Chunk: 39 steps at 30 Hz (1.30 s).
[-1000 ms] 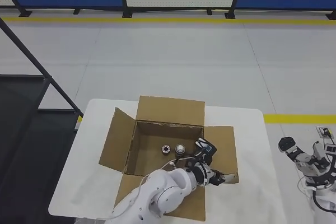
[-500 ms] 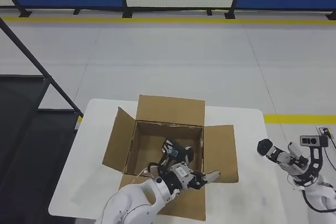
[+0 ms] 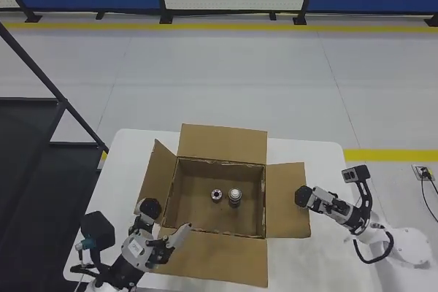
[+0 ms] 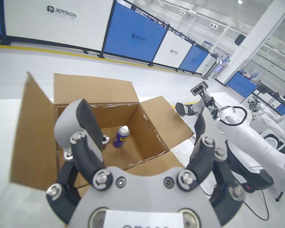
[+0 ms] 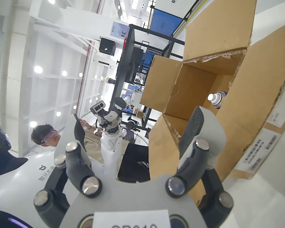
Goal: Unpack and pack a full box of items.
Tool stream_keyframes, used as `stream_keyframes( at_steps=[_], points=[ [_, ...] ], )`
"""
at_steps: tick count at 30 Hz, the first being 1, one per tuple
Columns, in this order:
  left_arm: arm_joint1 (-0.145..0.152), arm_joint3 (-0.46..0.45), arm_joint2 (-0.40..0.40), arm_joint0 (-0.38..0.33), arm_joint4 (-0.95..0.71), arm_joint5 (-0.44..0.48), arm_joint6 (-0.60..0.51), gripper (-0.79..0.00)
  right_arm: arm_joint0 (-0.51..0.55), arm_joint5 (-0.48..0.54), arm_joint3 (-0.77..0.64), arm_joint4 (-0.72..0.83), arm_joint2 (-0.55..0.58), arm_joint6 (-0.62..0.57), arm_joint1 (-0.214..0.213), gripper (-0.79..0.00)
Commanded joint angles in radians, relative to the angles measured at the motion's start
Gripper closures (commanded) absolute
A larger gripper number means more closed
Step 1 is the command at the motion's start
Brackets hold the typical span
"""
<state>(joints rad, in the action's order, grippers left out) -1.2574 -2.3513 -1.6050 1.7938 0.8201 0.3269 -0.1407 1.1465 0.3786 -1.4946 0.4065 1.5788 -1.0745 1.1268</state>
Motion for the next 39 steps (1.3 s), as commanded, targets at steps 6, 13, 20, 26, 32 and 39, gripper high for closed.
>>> stream_keyframes(
  at_steps=[6, 13, 20, 26, 32, 39],
  points=[
    [0.000, 0.001, -0.144, 0.167, -0.066, 0.081, 0.144, -0.785, -0.004, -0.057, 0.024, -0.139, -0.029, 0.092, -0.004, -0.785],
    [0.005, 0.006, -0.186, 0.202, -0.115, 0.128, 0.082, -0.785, -0.006, -0.090, 0.041, -0.195, -0.063, 0.135, -0.006, -0.785],
    [0.011, 0.027, -0.187, 0.180, -0.149, 0.169, 0.018, -0.785, 0.038, -0.050, -0.055, -0.133, -0.080, 0.230, 0.000, -0.785],
    [0.011, 0.027, -0.187, 0.180, -0.149, 0.169, 0.018, -0.785, 0.056, -0.037, -0.229, -0.145, -0.158, 0.343, 0.013, -0.785],
    [0.008, 0.063, -0.234, 0.198, -0.218, 0.163, 0.085, -0.785, -0.027, -0.145, -0.308, -0.380, -0.332, 0.467, 0.035, -0.785],
    [0.003, 0.167, -0.381, 0.295, -0.403, 0.261, 0.197, -0.785, -0.145, -0.256, -0.230, -0.370, -0.464, 0.587, 0.071, -0.785]
  ],
)
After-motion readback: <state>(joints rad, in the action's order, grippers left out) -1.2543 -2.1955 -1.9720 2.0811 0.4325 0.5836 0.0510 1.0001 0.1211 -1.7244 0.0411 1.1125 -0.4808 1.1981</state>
